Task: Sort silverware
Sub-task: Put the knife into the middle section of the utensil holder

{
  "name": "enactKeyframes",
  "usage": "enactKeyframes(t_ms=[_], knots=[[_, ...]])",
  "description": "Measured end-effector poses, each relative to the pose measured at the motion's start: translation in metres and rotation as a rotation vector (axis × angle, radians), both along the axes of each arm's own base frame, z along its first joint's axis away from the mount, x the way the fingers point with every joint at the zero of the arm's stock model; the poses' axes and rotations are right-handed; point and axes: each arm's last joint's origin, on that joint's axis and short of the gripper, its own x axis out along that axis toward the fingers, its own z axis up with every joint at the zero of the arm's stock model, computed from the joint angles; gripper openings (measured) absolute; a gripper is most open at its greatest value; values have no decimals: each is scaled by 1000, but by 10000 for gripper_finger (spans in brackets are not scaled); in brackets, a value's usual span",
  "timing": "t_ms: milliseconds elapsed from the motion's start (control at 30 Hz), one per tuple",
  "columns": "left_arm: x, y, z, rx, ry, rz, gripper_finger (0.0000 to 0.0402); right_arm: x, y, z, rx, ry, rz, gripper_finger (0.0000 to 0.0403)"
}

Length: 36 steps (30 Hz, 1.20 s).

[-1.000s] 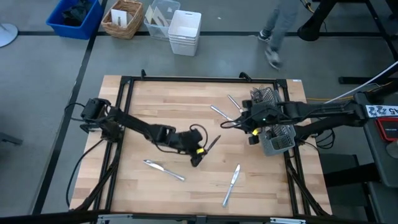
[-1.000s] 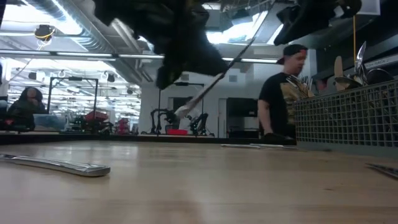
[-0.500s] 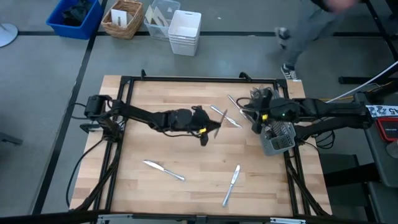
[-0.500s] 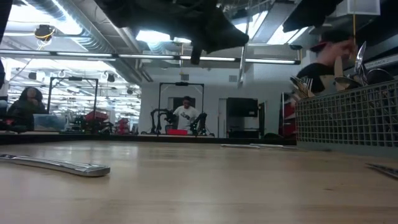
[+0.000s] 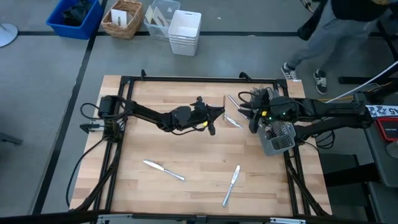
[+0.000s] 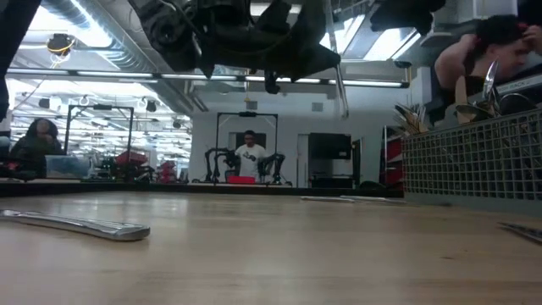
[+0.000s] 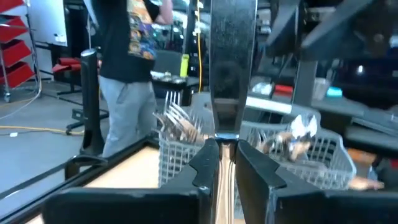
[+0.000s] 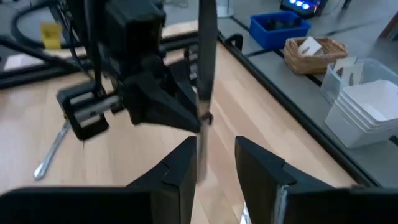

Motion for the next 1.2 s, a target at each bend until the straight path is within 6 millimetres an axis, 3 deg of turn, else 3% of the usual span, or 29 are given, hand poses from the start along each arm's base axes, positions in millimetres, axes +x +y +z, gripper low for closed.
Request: enactKeyframes(t_ms=[533, 733, 1200], knots=[[7, 0, 10, 0, -78, 0, 33, 50, 2, -9, -95, -67, 31, 113], [7, 0, 9, 3, -69, 1, 33, 51, -1, -5, -167, -92, -77, 113], [7, -1, 9, 5, -71, -4, 33, 63, -1, -6, -218, -120, -81, 113]])
